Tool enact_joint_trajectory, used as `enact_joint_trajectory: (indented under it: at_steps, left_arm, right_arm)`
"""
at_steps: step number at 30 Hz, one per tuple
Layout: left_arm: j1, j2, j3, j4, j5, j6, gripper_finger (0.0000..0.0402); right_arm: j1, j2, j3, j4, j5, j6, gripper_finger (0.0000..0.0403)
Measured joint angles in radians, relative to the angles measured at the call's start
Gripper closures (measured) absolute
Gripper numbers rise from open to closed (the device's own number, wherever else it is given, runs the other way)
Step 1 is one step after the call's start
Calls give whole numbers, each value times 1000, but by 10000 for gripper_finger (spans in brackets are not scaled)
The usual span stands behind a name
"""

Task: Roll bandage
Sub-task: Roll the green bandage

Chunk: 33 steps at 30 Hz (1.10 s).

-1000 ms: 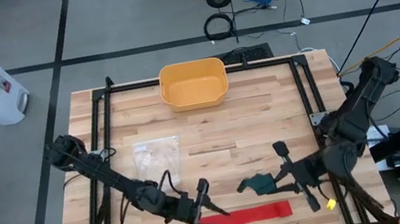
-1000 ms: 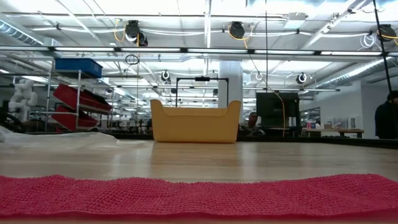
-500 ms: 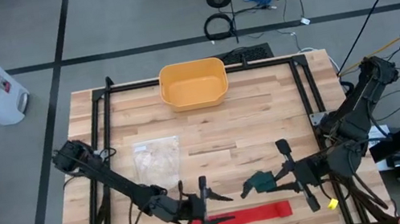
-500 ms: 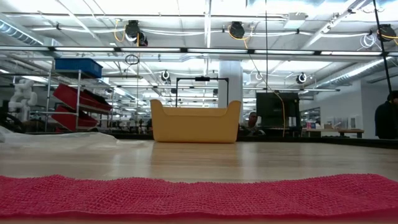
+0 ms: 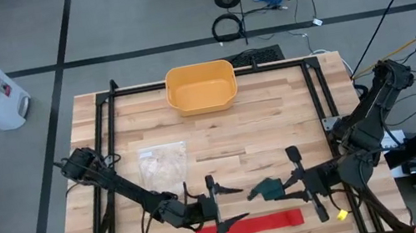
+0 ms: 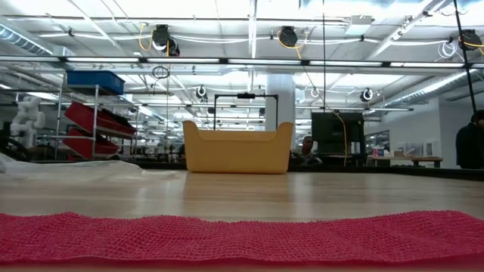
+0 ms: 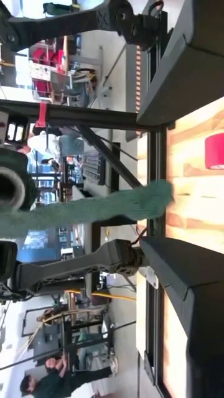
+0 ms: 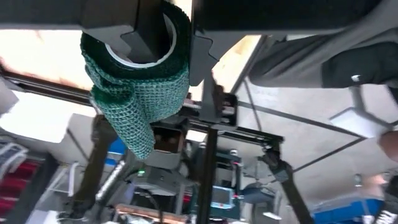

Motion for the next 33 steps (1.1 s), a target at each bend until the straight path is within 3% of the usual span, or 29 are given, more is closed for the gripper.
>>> enact_joint_trajectory:
  at_steps: [18,27,33]
  left_arm:
    - [85,0,0,1,-39,42,87]
    - [114,0,0,-3,-14,-8,126]
    - [113,0,0,-3,-11,-7,132]
  right_arm:
    - [-7,0,0,2,22,10,369]
    - [-7,0,0,2,22,10,369]
    - [-7,0,0,2,22,10,369]
